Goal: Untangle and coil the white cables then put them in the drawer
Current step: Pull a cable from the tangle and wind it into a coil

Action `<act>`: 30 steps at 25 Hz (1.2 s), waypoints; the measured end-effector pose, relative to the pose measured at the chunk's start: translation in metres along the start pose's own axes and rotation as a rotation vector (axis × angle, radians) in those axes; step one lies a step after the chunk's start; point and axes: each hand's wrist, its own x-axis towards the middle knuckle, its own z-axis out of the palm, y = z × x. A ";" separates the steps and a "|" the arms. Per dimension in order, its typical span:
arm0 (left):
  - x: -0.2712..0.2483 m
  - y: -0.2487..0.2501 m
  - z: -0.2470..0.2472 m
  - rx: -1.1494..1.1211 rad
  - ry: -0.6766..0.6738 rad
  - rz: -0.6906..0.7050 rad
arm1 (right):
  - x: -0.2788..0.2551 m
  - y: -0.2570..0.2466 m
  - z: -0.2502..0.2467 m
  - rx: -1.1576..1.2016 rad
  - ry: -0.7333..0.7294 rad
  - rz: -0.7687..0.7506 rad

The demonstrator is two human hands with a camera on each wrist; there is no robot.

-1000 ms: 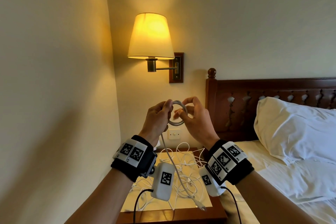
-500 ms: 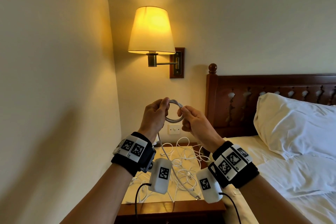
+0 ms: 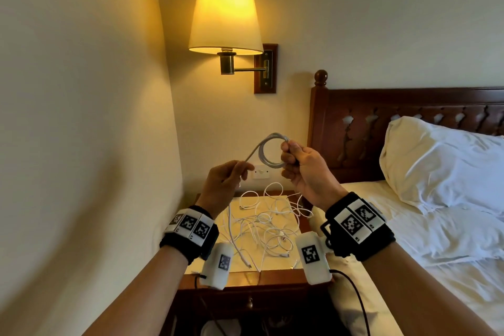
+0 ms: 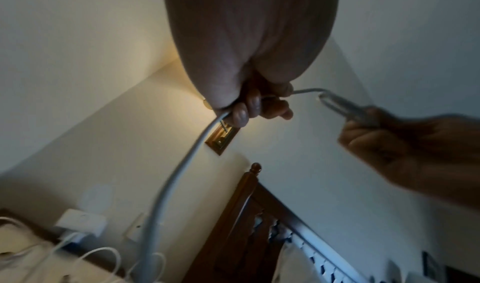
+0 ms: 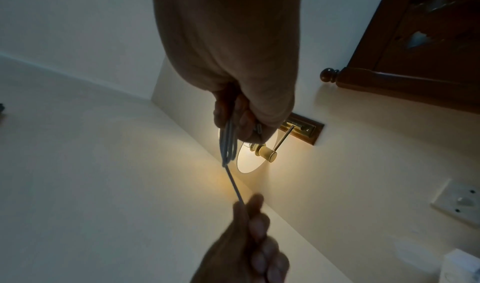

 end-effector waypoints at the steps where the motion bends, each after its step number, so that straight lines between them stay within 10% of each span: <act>1: -0.002 -0.011 -0.004 0.036 0.000 0.005 | 0.001 -0.002 -0.002 0.001 0.000 0.001; 6: -0.008 -0.050 -0.028 0.375 0.100 -0.188 | 0.003 -0.008 -0.011 -0.013 0.019 0.007; 11: -0.019 0.018 -0.008 0.786 -0.701 0.022 | 0.009 -0.001 -0.012 -0.430 0.023 -0.118; 17: 0.007 0.078 -0.004 0.524 -0.313 0.467 | 0.007 -0.005 -0.012 -0.594 -0.067 -0.166; 25: 0.028 0.062 -0.007 0.533 -0.023 0.456 | 0.005 -0.016 -0.008 -0.507 -0.194 -0.051; 30: 0.032 0.043 -0.032 0.466 -0.087 0.397 | 0.005 -0.019 -0.017 -0.465 -0.182 0.017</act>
